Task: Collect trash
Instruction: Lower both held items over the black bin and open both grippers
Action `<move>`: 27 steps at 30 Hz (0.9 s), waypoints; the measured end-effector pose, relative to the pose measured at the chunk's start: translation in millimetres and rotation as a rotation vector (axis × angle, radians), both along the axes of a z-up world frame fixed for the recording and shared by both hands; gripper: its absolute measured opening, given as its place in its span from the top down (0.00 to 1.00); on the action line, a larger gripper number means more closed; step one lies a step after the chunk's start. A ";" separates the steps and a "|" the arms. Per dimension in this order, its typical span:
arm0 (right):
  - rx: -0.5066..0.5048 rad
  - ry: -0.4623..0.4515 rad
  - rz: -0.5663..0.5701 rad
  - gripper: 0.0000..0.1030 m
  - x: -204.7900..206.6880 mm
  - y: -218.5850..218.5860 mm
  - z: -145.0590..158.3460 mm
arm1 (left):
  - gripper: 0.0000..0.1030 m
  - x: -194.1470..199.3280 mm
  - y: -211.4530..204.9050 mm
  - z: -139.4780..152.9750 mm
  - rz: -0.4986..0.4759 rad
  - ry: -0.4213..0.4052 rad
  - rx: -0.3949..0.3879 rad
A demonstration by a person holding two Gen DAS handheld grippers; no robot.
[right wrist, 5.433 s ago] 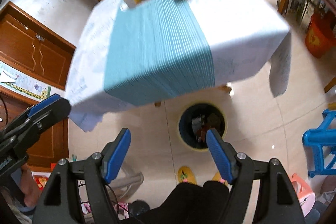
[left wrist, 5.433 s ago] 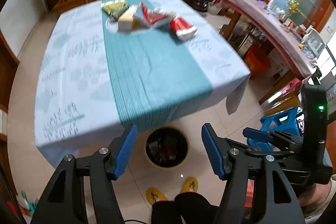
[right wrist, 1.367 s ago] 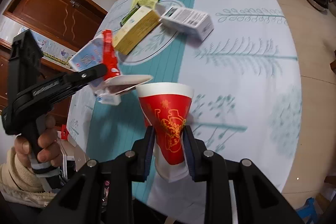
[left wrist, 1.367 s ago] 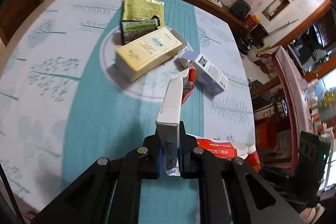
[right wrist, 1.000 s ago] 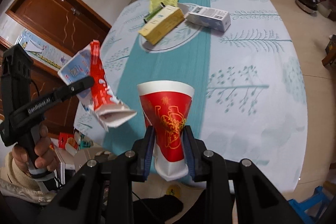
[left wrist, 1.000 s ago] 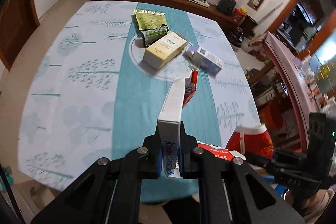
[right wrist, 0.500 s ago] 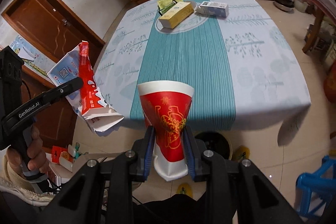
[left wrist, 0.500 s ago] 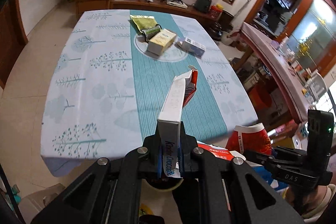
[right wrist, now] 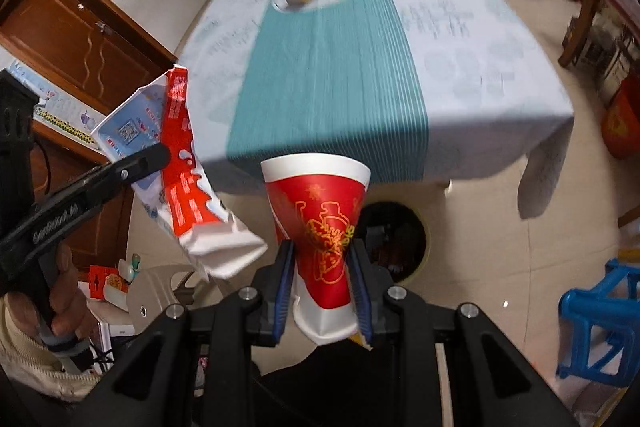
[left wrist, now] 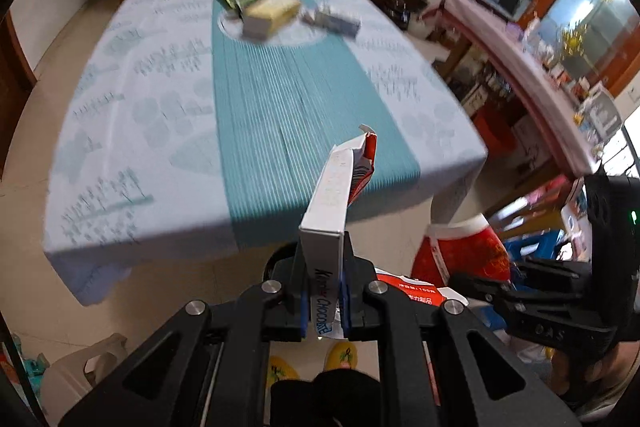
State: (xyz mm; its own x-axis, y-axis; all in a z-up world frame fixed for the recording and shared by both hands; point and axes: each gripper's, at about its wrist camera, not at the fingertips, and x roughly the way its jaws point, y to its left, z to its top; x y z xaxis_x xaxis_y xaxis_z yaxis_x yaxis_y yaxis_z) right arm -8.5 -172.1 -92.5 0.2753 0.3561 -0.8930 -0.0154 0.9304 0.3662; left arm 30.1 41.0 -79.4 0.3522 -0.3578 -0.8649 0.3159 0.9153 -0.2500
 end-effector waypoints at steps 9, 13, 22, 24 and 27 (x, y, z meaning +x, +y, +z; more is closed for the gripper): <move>-0.039 0.200 -0.062 0.73 -7.8 -16.9 -139.1 | 0.91 -15.9 -46.7 -131.1 -0.039 0.115 0.117; -0.036 0.263 -0.074 0.73 -11.8 -18.0 -189.7 | 0.91 -17.3 -57.6 -174.5 -0.048 0.126 0.169; -0.046 0.327 -0.081 0.73 -7.4 -13.6 -257.8 | 0.91 -11.8 -71.7 -244.0 -0.041 0.149 0.232; -0.047 0.326 -0.088 0.73 -1.4 -12.3 -267.5 | 0.91 -8.1 -73.5 -253.7 -0.033 0.150 0.243; -0.050 0.320 -0.090 0.73 11.5 -11.9 -276.3 | 0.89 -9.1 -78.3 -264.4 -0.023 0.154 0.245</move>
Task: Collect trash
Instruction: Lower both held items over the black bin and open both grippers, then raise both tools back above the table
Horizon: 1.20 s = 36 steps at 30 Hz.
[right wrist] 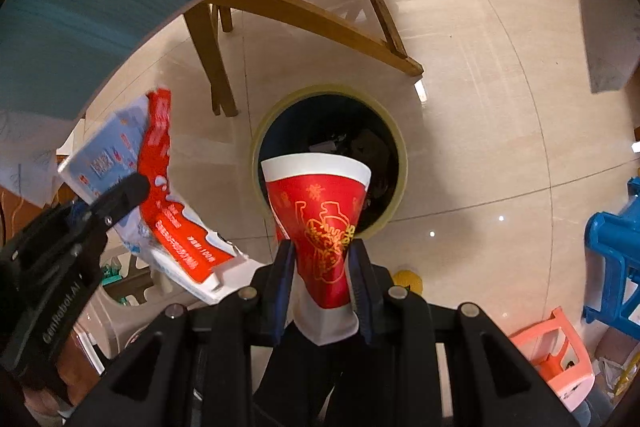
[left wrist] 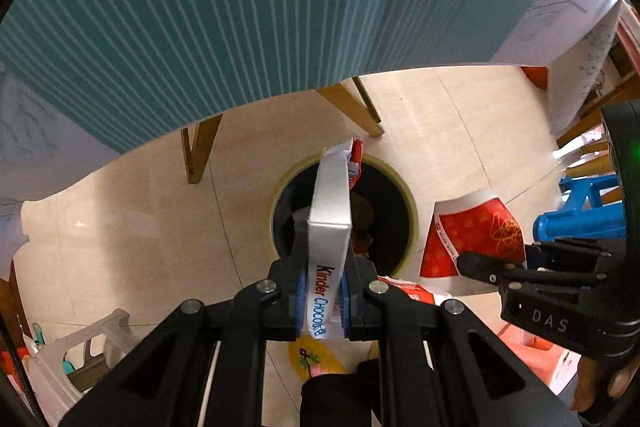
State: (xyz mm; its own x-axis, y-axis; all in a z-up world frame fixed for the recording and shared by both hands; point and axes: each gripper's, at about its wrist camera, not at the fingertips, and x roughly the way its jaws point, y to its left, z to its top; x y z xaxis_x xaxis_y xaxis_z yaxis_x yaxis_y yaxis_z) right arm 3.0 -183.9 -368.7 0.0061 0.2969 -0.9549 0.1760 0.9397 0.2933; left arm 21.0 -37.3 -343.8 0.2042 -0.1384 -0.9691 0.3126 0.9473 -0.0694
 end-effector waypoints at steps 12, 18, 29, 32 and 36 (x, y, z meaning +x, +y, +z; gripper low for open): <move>0.019 -0.018 -0.008 0.64 25.7 4.8 -29.8 | 0.47 1.4 5.4 -6.4 0.037 -0.024 0.004; 0.026 -0.032 -0.006 0.48 24.3 10.3 -27.2 | 0.47 -5.3 18.0 1.5 0.076 -0.010 -0.005; 0.009 -0.036 -0.013 0.48 7.9 10.6 4.7 | 0.47 -10.9 38.5 46.6 0.148 -0.018 -0.032; 0.015 -0.053 -0.020 0.48 5.3 8.3 27.2 | 0.47 -12.1 43.2 71.2 0.169 -0.030 -0.048; 0.023 -0.092 -0.016 0.48 3.7 7.6 68.2 | 0.47 -14.2 45.7 109.5 0.191 -0.055 -0.053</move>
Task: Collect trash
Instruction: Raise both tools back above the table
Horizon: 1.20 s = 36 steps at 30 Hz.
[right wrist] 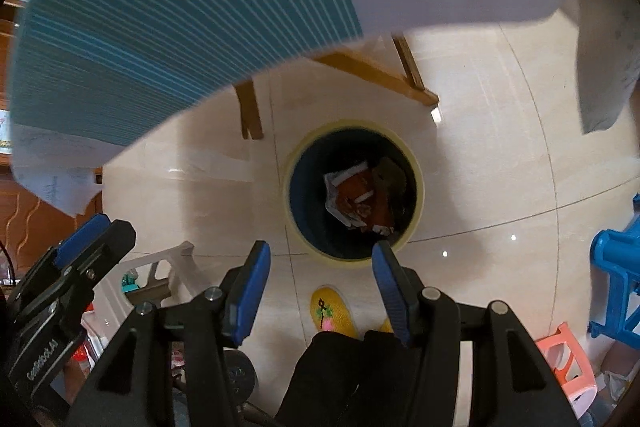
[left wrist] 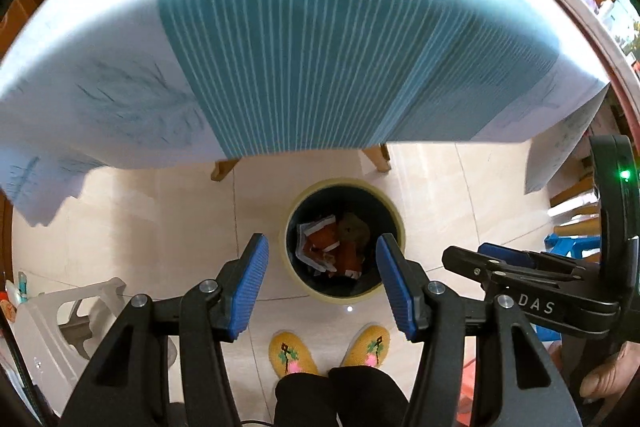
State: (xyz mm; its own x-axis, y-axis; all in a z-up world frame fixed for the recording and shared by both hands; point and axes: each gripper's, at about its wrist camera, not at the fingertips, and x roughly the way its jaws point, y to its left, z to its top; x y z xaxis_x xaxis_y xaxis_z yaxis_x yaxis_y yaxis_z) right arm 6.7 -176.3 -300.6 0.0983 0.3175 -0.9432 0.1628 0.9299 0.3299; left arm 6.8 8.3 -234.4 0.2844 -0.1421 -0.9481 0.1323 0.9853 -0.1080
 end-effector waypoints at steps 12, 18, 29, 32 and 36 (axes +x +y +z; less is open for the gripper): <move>0.024 -0.077 0.027 0.48 -2.6 -7.4 111.0 | 0.47 -2.0 -0.7 118.9 0.012 -0.073 -0.018; 0.061 -0.139 0.034 0.48 -5.2 -11.7 170.2 | 0.47 -5.7 -1.1 185.9 0.029 -0.149 -0.007; 0.075 -0.350 0.053 0.48 5.4 -33.5 260.6 | 0.45 -0.8 1.1 285.2 0.074 -0.328 -0.018; 0.072 -0.396 0.056 0.48 8.8 -38.1 276.6 | 0.43 3.2 4.5 294.9 0.113 -0.347 -0.035; 0.061 -0.438 0.069 0.48 13.7 -41.6 290.9 | 0.43 8.0 8.8 303.6 0.141 -0.366 -0.038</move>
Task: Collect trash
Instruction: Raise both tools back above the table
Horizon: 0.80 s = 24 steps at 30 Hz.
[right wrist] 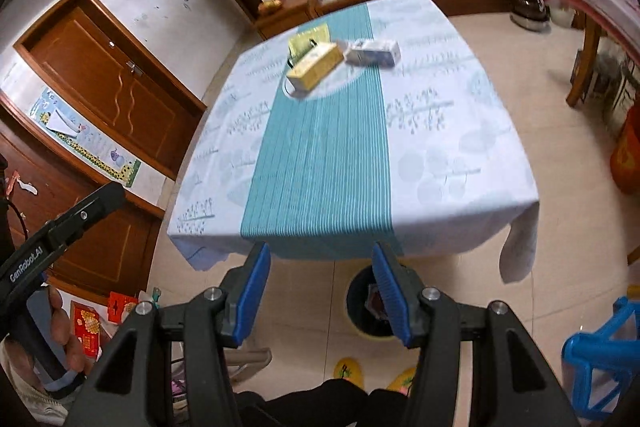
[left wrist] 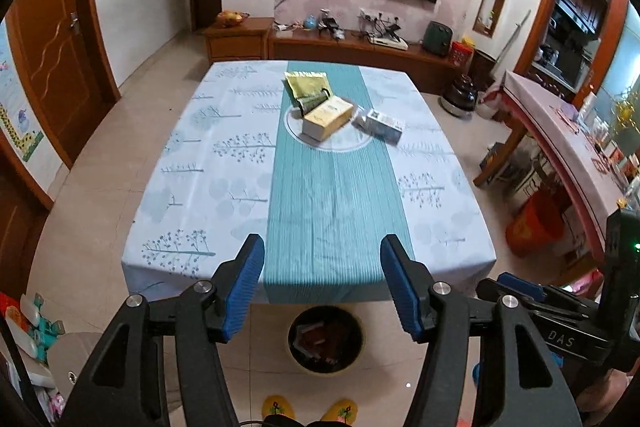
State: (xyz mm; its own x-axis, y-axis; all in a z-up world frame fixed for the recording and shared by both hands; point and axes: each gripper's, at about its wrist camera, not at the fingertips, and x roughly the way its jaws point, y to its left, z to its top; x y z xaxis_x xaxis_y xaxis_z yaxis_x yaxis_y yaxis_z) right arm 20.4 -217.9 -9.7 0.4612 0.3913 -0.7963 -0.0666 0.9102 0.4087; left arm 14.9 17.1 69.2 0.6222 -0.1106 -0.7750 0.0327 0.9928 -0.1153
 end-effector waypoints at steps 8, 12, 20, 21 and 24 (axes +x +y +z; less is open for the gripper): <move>-0.009 -0.035 0.014 0.48 19.8 4.4 14.4 | 0.43 23.2 -2.0 4.9 -0.077 0.012 0.047; -0.021 -0.033 0.011 0.48 40.5 11.9 12.0 | 0.43 56.7 -1.6 -12.3 -0.111 0.057 0.095; -0.078 0.016 -0.049 0.48 115.9 38.3 -6.5 | 0.43 167.5 27.6 -52.2 -0.176 0.123 0.140; -0.085 0.032 -0.067 0.48 133.9 43.0 -9.5 | 0.43 189.6 34.5 -56.1 -0.190 0.132 0.138; -0.075 0.073 -0.111 0.48 180.0 54.1 -18.0 | 0.43 247.3 49.9 -65.5 -0.234 0.143 0.146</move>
State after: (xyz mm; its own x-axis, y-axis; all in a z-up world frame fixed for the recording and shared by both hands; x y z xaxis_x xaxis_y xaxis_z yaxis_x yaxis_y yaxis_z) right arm 200.4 -163.7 -27.6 0.4384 0.2791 -0.8543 0.0636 0.9386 0.3392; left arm 262.2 67.0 3.7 0.4761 -0.1191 -0.8713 0.2558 0.9667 0.0076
